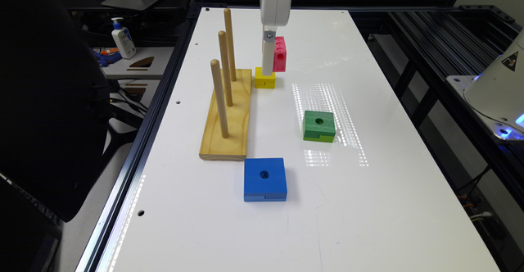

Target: Pick up pink block.

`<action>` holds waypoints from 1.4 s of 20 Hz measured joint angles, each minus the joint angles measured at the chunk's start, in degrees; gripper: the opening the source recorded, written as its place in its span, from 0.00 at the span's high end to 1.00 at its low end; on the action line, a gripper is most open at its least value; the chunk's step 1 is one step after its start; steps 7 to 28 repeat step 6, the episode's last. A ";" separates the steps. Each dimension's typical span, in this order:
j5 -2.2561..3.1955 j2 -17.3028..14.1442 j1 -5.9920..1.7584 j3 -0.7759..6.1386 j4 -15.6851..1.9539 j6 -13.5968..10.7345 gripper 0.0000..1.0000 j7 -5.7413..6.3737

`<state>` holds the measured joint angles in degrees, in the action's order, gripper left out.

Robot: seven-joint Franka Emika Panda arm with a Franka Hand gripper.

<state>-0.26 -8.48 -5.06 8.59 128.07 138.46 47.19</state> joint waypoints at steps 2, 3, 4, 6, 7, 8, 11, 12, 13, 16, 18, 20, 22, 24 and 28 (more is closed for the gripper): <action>0.00 0.14 0.00 0.00 -0.10 -0.05 1.00 0.00; 0.00 0.59 0.00 0.00 -0.15 -0.34 1.00 0.01; -0.01 1.17 0.00 0.01 -0.19 -0.80 1.00 0.02; -0.08 2.68 0.00 0.02 -0.20 -2.21 1.00 0.02; -0.08 2.68 0.00 0.02 -0.20 -2.21 1.00 0.02; -0.08 2.68 0.00 0.02 -0.20 -2.21 1.00 0.02; -0.08 2.68 0.00 0.02 -0.20 -2.21 1.00 0.02; -0.08 2.68 0.00 0.02 -0.20 -2.21 1.00 0.02; -0.08 2.68 0.00 0.02 -0.20 -2.21 1.00 0.02; -0.08 2.68 0.00 0.02 -0.20 -2.21 1.00 0.02; -0.08 2.68 0.00 0.02 -0.20 -2.21 1.00 0.02; -0.08 2.68 0.00 0.02 -0.20 -2.21 1.00 0.02; -0.08 2.68 0.00 0.02 -0.20 -2.21 1.00 0.02; -0.08 2.68 0.00 0.02 -0.20 -2.21 1.00 0.02; -0.08 2.68 0.00 0.02 -0.20 -2.21 1.00 0.02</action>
